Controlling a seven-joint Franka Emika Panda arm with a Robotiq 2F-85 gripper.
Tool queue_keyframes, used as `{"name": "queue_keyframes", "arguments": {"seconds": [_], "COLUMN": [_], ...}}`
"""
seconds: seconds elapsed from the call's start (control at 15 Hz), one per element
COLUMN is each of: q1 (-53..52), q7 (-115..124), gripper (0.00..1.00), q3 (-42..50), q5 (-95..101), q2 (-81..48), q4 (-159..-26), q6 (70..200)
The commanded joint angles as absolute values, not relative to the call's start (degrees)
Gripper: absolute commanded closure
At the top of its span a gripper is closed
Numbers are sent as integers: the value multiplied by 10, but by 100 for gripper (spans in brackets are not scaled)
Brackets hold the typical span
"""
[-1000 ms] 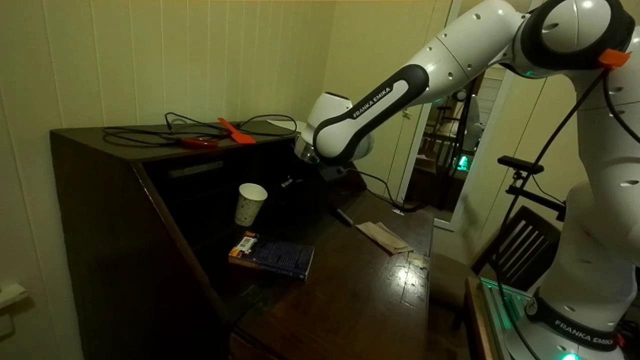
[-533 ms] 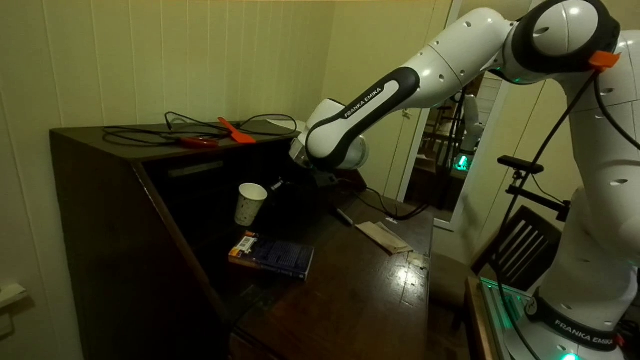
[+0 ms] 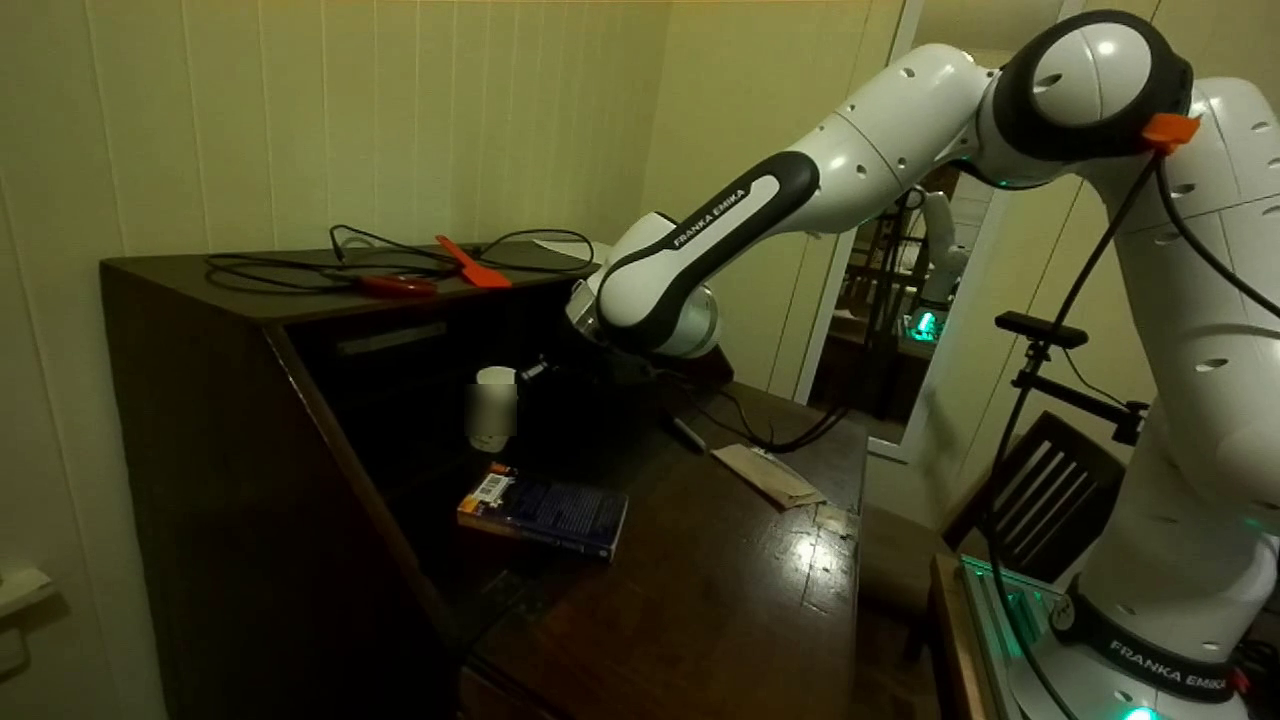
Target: Move the cup to the left
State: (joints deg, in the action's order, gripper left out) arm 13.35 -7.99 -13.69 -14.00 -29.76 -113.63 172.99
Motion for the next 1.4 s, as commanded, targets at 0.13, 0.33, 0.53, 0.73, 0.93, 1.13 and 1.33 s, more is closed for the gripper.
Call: {"name": "queue_keyframes", "arguments": {"seconds": [0.13,0.33,0.53,0.73,0.93,1.13,1.33], "q1": [172,184,189,191,190,189,189], "q7": [-107,-110,-112,-116,-118,-118,-117], "gripper": [100,100,100,100,100,100,100], "q3": [-183,-199,-208,-216,-219,-223,-227], "q5": [-148,-145,-142,-139,-136,-137,-138], "q2": [-329,-338,-349,-362,-375,-390,-403], "q4": [-1106,-1098,-1089,-1078,-1063,-1046,-1030], "q6": [1751,1754,1762,1779,1790,1797,1800]}}
